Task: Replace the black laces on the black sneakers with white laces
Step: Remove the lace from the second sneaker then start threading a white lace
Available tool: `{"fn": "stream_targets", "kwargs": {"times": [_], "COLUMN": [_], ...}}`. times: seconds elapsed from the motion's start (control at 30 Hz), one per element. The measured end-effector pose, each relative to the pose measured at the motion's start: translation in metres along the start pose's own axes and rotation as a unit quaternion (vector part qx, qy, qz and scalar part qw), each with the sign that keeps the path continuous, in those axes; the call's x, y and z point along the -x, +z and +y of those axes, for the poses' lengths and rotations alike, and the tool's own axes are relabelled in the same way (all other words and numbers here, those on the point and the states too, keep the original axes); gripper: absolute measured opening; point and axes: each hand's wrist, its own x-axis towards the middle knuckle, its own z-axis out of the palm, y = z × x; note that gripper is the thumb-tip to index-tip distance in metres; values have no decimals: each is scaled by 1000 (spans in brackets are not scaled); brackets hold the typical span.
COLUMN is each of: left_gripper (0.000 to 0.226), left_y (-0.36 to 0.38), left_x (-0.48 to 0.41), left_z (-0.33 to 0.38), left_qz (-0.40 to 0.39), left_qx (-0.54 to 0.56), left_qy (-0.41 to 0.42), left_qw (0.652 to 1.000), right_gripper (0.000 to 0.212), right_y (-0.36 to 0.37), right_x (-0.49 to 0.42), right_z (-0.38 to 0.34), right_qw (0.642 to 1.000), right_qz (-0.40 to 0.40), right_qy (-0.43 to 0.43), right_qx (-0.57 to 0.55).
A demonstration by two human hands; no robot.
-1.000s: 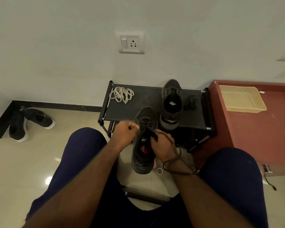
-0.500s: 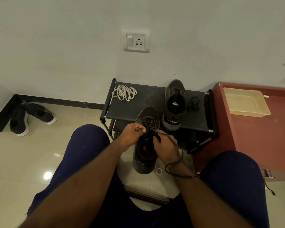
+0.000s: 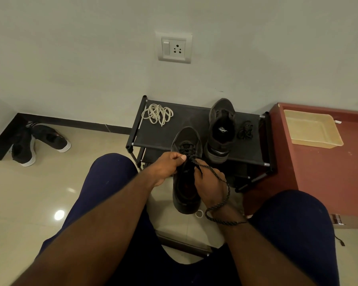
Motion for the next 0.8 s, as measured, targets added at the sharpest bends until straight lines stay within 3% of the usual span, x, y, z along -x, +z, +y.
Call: {"fn": "stream_targets", "kwargs": {"times": [0.13,0.27,0.4,0.47,0.53,0.6,0.67,0.7,0.8], "left_gripper": [22,17,13,18,21,17,12,11,15], "left_y": [2,3,5,5,6,5,2,0,2], "left_x": [-5,-6,-11,-12,-9,-7,-7,-7,-5], "left_z": [4,4,-9,-10,-3,1,2,1,-3], "left_qz": [34,103,103,96,59,32,34,38,61], "left_qx": [50,-159,-230,-191,-60,82,149,135,-49], "left_qy": [27,116,113,84,23,-29,-29,-15,60], "left_qw": [998,975,961,973,996,996,988,990,995], "right_gripper": [35,38,39,37,35,33,34,34,32], "right_y": [1,-2,6,8,8,7,7,8,8], "right_x": [-3,-5,-1,-1,-2,-2,-3,-4,-3], "right_z": [-1,2,4,6,6,4,3,4,6], "right_qw": [998,1000,1000,1000,1000,1000,1000,1000,1000], "right_qz": [53,7,-21,-7,5,5,16,19,2], "right_qy": [-12,21,18,19,14,3,2,6,17], "right_qx": [-27,-16,-11,-15,-22,-17,-11,-14,-13]}}
